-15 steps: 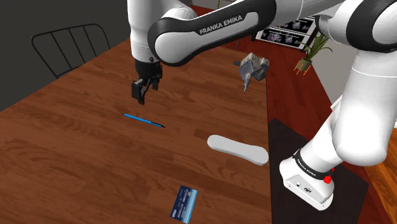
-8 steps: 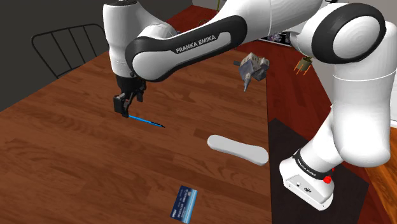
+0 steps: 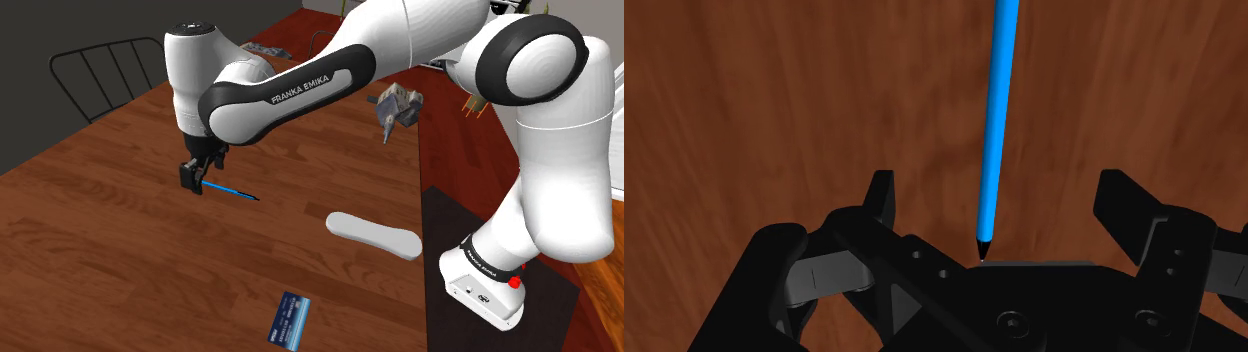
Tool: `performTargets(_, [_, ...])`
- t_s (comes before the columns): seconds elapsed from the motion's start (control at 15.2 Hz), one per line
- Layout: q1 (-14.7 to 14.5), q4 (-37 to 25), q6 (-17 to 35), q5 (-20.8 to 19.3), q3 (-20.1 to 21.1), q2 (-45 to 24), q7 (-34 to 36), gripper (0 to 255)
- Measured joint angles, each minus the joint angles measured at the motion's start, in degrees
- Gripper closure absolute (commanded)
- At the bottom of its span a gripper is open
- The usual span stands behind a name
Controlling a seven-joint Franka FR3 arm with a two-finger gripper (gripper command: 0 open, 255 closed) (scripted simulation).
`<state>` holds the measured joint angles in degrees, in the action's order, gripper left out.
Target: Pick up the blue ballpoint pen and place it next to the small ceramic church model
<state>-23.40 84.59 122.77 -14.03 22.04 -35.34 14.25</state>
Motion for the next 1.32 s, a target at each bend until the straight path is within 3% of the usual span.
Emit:
performTargets(0.26, [-0.03,-0.05,0.06,-0.03,-0.02,-0.1,0.02,0])
performTargets(0.33, [-0.03,-0.05,0.06,-0.03,-0.02,-0.1,0.02,255])
performTargets(0.99, [-0.03,-0.06,0.07,-0.04,-0.02,-0.1,0.02,255])
performTargets(1.32, [0.07,-1.61,-2.51,0.5,0.32,1.01,-0.37,255])
